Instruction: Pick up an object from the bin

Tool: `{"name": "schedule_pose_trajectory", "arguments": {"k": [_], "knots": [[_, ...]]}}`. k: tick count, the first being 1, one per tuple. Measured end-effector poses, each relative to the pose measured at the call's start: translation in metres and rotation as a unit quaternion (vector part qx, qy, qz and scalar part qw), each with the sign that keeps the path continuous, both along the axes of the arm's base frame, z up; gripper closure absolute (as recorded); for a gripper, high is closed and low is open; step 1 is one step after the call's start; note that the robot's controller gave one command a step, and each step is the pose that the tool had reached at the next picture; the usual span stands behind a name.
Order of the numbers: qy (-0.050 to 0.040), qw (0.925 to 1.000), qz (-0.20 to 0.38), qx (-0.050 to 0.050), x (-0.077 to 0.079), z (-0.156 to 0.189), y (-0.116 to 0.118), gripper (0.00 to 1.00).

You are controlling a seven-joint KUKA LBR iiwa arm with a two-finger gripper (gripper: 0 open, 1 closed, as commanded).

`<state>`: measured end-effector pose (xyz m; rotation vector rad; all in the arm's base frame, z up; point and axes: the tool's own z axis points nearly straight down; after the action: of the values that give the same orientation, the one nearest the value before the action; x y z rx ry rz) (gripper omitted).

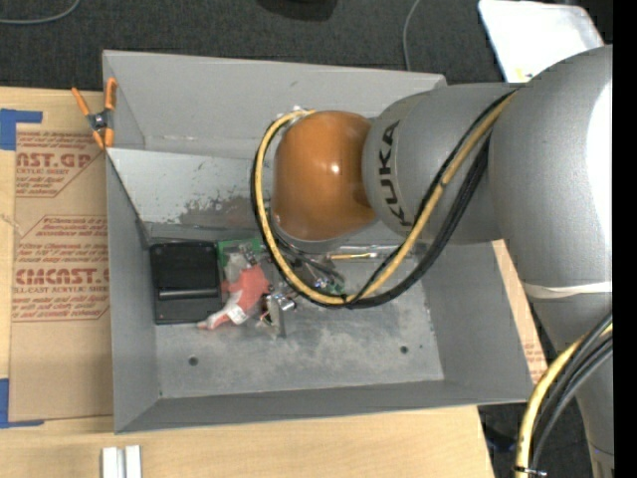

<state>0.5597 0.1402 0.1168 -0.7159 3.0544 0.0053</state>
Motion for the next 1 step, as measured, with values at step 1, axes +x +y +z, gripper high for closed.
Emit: {"name": "schedule_pose_trajectory", "arguments": {"k": [1], "knots": [[-0.004, 0.9982, 0.059, 0.001, 0.0171, -0.0437, 0.0123, 1.0]]}}
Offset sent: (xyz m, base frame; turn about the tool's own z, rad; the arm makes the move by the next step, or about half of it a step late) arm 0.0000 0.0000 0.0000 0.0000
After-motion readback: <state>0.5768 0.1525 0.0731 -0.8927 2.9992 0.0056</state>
